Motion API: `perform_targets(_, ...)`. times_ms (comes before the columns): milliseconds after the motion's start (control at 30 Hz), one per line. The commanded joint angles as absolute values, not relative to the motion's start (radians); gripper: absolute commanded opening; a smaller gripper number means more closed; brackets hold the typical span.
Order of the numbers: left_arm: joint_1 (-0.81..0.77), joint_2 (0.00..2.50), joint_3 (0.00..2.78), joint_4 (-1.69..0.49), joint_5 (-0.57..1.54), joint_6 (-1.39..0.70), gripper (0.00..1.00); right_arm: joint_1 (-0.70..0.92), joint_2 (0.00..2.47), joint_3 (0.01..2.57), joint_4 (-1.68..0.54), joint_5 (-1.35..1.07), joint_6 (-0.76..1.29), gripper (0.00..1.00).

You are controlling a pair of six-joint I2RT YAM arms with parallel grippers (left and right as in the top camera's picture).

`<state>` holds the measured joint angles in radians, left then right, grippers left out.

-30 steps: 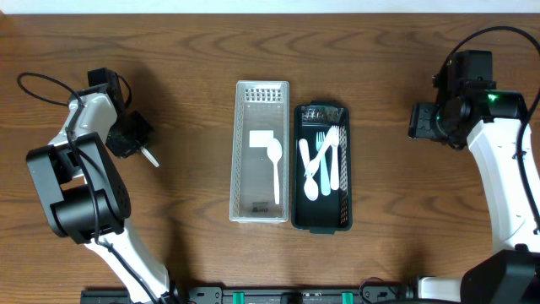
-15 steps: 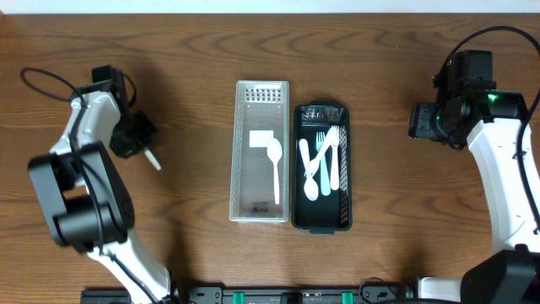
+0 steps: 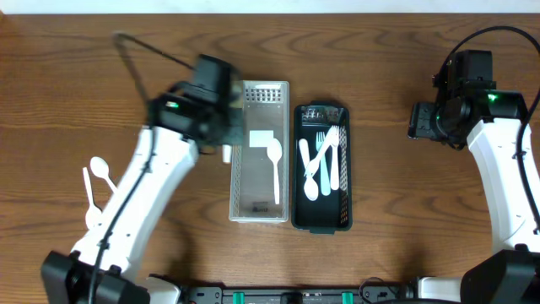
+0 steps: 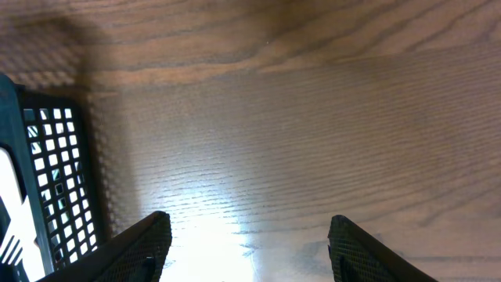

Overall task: Pack container
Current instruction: 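Place the spoon into the grey basket and withdraw left gripper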

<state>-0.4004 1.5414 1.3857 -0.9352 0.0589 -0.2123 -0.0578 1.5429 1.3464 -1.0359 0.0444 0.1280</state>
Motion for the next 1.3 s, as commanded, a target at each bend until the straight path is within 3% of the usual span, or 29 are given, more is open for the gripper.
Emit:
perform_targets(0, -0.471, 1.591, 1.344, -0.928, 0.052, -0.195, 0.06, -0.064, 1.545, 1.343, -1.04, 0.044, 0.118, 0.68)
perform_targets(300, -0.506, 1.746, 1.321, -0.91, 0.053, -0.195, 0.06, -0.064, 1.545, 1.343, -1.045, 0.044, 0.118, 0.68)
perform_targets(333, -0.506, 1.755, 1.321, -0.911, 0.053, -0.195, 0.07, -0.064, 1.545, 1.343, -1.045, 0.044, 0.118, 0.68)
perform_targets(367, -0.506, 1.757, 1.321, -0.91, 0.053, -0.195, 0.15, -0.064, 1.545, 1.343, -1.045, 0.044, 0.118, 0.68)
perform_targets(467, -0.505, 1.744, 1.328, -0.911, 0.052, -0.194, 0.17, -0.064, 1.545, 1.343, -1.045, 0.044, 0.118, 0.68)
perform_targets(633, -0.505, 1.657, 1.379, -0.928, 0.032, -0.187, 0.45, -0.065, 1.545, 1.343, -1.044, 0.044, 0.117, 0.68)
perform_targets(800, -0.46, 1.474, 1.39, -0.996, -0.199, -0.236, 0.71, -0.065, 1.545, 1.343, -1.042, 0.045, 0.114, 0.68)
perform_targets(867, -0.396, 1.399, 1.39, -1.04, -0.261, -0.287, 0.83, -0.065, 1.545, 1.343, -1.041, 0.045, 0.114, 0.68)
perform_targets(1000, -0.171, 1.29, 1.386, -1.092, -0.266, -0.334, 0.95, -0.064, 1.545, 1.343, -1.041, 0.045, 0.114, 0.68)
perform_targets(1100, 0.023, 1.265, 1.364, -1.091, -0.225, -0.335, 1.0, -0.064, 1.545, 1.343, -1.041, 0.044, 0.114, 0.68)
perform_targets(1267, 0.301, 1.336, 1.304, -1.043, -0.048, -0.303, 0.98, -0.064, 1.545, 1.343, -1.041, 0.045, 0.114, 0.68)
